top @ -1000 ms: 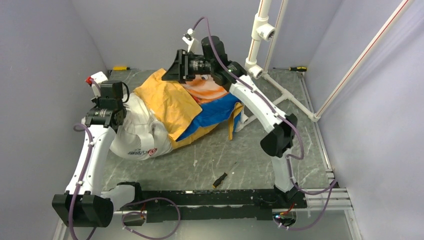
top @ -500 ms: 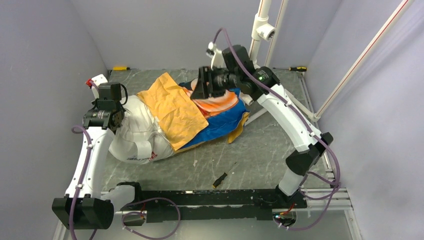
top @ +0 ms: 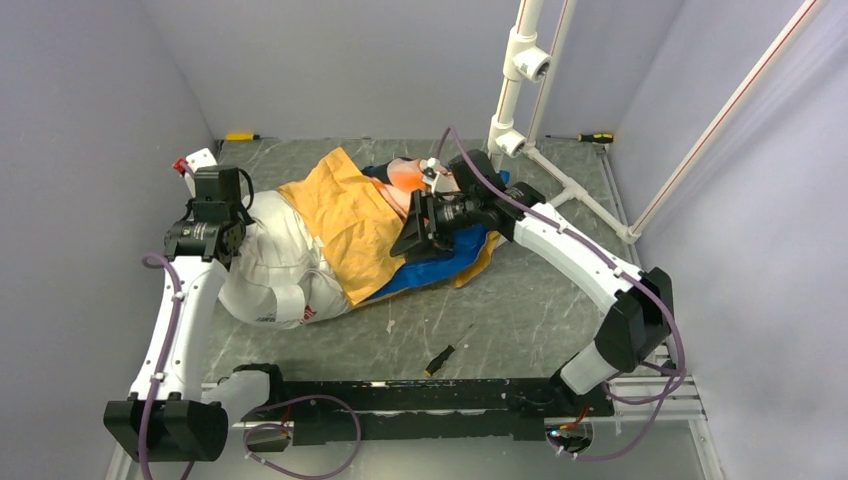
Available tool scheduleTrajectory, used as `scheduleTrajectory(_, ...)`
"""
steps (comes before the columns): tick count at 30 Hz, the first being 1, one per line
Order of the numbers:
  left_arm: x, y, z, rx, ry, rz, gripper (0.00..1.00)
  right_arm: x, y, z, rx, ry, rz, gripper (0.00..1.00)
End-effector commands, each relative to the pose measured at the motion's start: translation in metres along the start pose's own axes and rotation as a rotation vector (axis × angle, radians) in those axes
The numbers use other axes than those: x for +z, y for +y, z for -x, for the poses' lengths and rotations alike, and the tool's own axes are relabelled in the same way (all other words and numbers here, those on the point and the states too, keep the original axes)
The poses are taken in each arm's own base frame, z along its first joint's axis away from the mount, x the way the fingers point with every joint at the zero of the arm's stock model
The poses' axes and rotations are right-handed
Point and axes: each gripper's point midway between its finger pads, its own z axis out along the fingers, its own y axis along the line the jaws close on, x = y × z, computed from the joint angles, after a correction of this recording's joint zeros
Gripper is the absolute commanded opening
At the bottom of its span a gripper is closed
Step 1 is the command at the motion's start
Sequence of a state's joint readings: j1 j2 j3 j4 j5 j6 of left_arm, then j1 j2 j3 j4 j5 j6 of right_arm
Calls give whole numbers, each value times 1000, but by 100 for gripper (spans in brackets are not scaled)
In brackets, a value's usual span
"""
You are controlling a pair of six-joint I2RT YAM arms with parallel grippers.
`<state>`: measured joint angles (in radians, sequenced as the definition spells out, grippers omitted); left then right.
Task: Put the pillow into the pillowcase
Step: Stuff the pillow into the pillowcase.
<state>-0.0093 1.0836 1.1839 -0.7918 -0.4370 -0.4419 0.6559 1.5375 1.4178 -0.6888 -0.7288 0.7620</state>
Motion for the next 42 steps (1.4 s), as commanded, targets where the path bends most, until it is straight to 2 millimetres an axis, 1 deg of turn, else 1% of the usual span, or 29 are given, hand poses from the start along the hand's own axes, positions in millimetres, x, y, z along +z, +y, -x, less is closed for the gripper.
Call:
scheduleTrajectory(1, -14, -37, 4, -60, 17, -184, 0, 14, 43, 43, -64, -93, 192, 53)
scheduleTrajectory(2, -15, -37, 6, -61, 12, -186, 0, 18, 51, 50, -79, -97, 210, 48)
scheduleTrajectory(3, -16, -36, 8, -64, 7, -186, 0, 23, 56, 54, -85, -87, 224, 41)
scheduleTrajectory(4, -18, -36, 10, -65, 1, -188, 0, 33, 57, 58, -87, -74, 228, 29)
scheduleTrajectory(6, -20, -38, 15, -73, -11, -194, 0, 42, 73, 63, -107, -45, 279, 4)
scheduleTrajectory(7, -21, -39, 17, -75, -16, -202, 0, 46, 81, 64, -123, -28, 300, 0)
scheduleTrajectory(8, -22, -41, 19, -75, -21, -211, 0, 48, 92, 65, -149, -19, 321, 0)
scheduleTrajectory(11, -23, -46, 25, -78, -25, -229, 0, 55, 116, 60, -226, 38, 355, 0)
scheduleTrajectory(14, -23, -49, 34, -58, -32, -232, 0, 52, 140, 58, -298, 43, 432, 0)
scheduleTrajectory(16, -22, -53, 41, -35, -32, -235, 0, 54, 145, 66, -305, 34, 468, 0)
scheduleTrajectory(19, -14, -58, 52, -17, -9, -207, 0, 56, 149, 80, -346, 17, 479, 0)
scheduleTrajectory(20, -11, -58, 54, -14, 4, -195, 0, 53, 152, 85, -376, -1, 469, 2)
scheduleTrajectory(21, -6, -59, 53, -7, 25, -186, 0, 48, 154, 90, -394, -24, 432, 14)
scheduleTrajectory(22, -1, -59, 52, -10, 46, -178, 0, 44, 151, 95, -423, -54, 384, 27)
scheduleTrajectory(23, 4, -62, 50, -11, 73, -181, 0, 38, 152, 99, -457, -85, 340, 37)
scheduleTrajectory(24, 11, -60, 49, -30, 96, -167, 0, 31, 148, 104, -490, -121, 275, 45)
scheduleTrajectory(25, 17, -59, 48, -47, 116, -154, 0, 25, 142, 109, -520, -165, 202, 51)
scheduleTrajectory(26, 21, -60, 47, -65, 133, -158, 0, 18, 134, 109, -536, -182, 142, 56)
scheduleTrajectory(27, 27, -61, 47, -82, 143, -157, 0, 10, 126, 108, -552, -201, 78, 58)
scheduleTrajectory(30, 44, -65, 44, -137, 180, -160, 0, -10, 91, 97, -559, -222, -104, 64)
scheduleTrajectory(32, 55, -69, 42, -164, 206, -165, 0, -22, 68, 83, -551, -213, -196, 68)
scheduleTrajectory(33, 59, -72, 41, -173, 218, -167, 0, -27, 60, 75, -542, -204, -223, 70)
scheduleTrajectory(35, 65, -77, 40, -179, 235, -176, 0, -31, 50, 59, -525, -172, -227, 71)
scheduleTrajectory(37, 70, -81, 39, -177, 244, -188, 0, -24, 46, 45, -512, -132, -194, 72)
scheduleTrajectory(38, 71, -82, 39, -178, 244, -190, 0, -15, 41, 36, -505, -104, -182, 72)
scheduleTrajectory(40, 72, -83, 39, -177, 243, -200, 0, 1, 42, 25, -527, -80, -154, 72)
scheduleTrajectory(42, 71, -83, 39, -177, 243, -203, 0, 20, 45, 18, -554, -68, -125, 72)
